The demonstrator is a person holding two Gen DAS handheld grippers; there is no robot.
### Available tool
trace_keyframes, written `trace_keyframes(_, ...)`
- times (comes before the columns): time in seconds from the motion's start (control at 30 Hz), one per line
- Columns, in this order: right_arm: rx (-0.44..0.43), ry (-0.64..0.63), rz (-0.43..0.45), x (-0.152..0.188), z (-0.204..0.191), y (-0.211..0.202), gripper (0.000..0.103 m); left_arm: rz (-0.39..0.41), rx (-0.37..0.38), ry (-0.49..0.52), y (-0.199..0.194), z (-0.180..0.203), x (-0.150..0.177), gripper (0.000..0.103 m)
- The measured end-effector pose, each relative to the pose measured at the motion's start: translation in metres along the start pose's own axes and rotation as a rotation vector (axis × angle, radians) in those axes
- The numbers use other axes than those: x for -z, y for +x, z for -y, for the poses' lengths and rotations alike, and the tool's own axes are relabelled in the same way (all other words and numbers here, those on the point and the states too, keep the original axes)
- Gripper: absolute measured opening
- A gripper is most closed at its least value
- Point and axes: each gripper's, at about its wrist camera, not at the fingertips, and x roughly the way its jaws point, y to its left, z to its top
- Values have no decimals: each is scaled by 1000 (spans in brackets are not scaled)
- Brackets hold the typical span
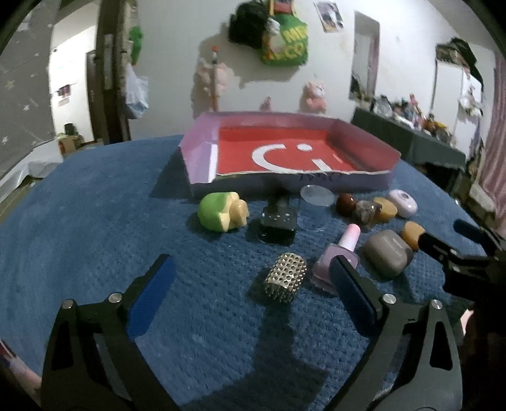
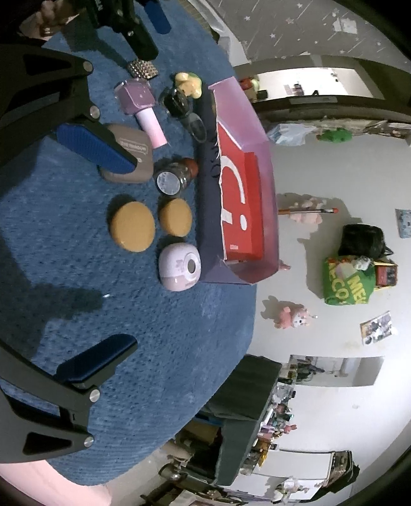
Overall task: Organize rigid objects
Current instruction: 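Grasp the silver studded cylinder with the left gripper while the right grasps a tan round sponge, then lift and carry the cylinder and sponge over the red-floored box with both grippers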
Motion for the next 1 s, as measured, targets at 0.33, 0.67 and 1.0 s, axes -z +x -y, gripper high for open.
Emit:
trace_keyframes(0.33, -9, 7, -115, -8, 3, 25, 85, -132, 73, 52, 21, -1, -9, 63)
trace_keyframes(0.67, -106, 11, -141, -7, 2, 30, 40, -165, 159, 68, 30, 7, -13, 24)
trace_keyframes(1.0, -117, 13, -103, -31, 6, 24, 40, -138, 146, 49, 27, 2, -33, 24)
